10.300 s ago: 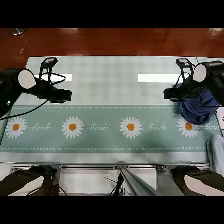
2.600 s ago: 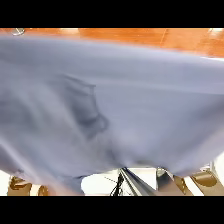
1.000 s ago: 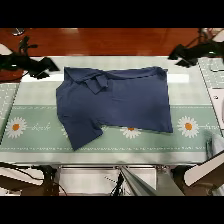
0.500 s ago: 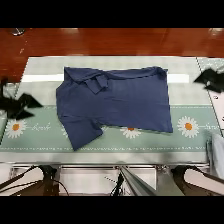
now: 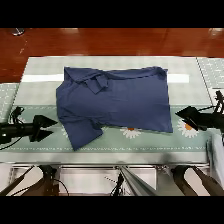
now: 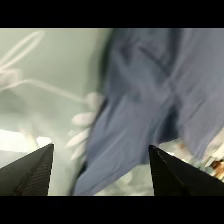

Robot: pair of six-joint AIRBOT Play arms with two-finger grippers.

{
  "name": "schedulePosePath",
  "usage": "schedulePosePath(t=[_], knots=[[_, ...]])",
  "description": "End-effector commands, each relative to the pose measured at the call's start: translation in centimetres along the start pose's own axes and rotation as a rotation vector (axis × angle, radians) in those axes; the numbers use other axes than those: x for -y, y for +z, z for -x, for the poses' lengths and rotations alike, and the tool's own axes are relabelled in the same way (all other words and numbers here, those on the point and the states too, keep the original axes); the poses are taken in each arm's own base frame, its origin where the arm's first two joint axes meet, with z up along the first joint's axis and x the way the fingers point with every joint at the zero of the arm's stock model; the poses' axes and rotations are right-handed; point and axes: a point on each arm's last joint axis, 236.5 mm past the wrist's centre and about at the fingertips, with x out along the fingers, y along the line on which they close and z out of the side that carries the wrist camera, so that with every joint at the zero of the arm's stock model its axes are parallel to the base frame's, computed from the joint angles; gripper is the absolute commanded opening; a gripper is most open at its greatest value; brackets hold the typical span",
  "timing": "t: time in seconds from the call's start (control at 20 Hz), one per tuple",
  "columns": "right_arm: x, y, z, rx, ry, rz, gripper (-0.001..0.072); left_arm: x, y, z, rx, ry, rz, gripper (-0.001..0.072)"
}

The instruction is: Fold the shirts.

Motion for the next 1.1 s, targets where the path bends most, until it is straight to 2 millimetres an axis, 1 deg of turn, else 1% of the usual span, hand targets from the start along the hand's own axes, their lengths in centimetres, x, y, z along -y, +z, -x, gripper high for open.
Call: schedulePosePath(t=[0.0, 0.15, 0.3, 0.4, 0.45, 0.6, 0.65, 0.7, 0.75, 0.8, 0.9, 1.0, 1.05], knots=[[-0.5, -1.4, -0.6, -0.011, 0.043, -0.021, 0.0625, 2.6, 2.3, -1.6, 0.135, -0.114, -0.038, 0.0702], [-0.6, -1.4, -0.6, -0.014, 0.049, -0.024, 0.0625, 2.4, 3.9, -3.0, 0.157, -0.061, -0.067, 0.0701], [-0.7, -1.5, -0.6, -0.018, 0.052, -0.025, 0.0625, 2.8, 5.3, -3.8, 0.141, -0.046, -0.081, 0.0701], [-0.7, -1.5, -0.6, -0.018, 0.052, -0.026, 0.0625, 3.1, 5.6, -4.5, 0.114, -0.043, -0.088, 0.0701], [-0.7, -1.5, -0.6, -0.018, 0.052, -0.028, 0.0625, 3.2, 5.4, -5.1, 0.088, -0.041, -0.095, 0.0701], [-0.5, -1.2, -0.6, -0.005, 0.047, -0.029, 0.0625, 4.0, 2.8, -7.5, -0.065, -0.054, -0.114, 0.0689], [-0.2, -0.5, -0.5, 0.022, 0.032, -0.032, 0.0625, 4.5, 2.2, -7.9, -0.113, -0.068, -0.119, 0.0459], [0.4, 0.2, -0.4, 0.05, 0.005, -0.041, 0.0625, 5.0, 1.9, -7.9, -0.153, -0.088, -0.137, 0.0015], [1.3, 0.7, -0.4, 0.072, -0.033, -0.057, 0.0625, 5.6, 2.0, -7.7, -0.166, -0.103, -0.155, 0.0016], [2.4, 0.7, -0.4, 0.07, -0.073, -0.081, 0.0625, 6.2, 2.4, -7.3, -0.16, -0.111, -0.172, 0.0016], [4.2, -1.0, -1.2, -0.019, -0.134, -0.124, 0.0626, 7.2, 3.0, -6.9, -0.156, -0.124, -0.198, 0.0016], [4.6, -3.1, -2.4, -0.136, -0.123, -0.166, 0.0625, 7.6, 3.4, -6.7, -0.149, -0.127, -0.207, 0.0016], [4.5, -3.7, -3.1, -0.176, -0.106, -0.186, 0.0619, 7.5, 3.4, -6.7, -0.147, -0.126, -0.207, 0.0016]])
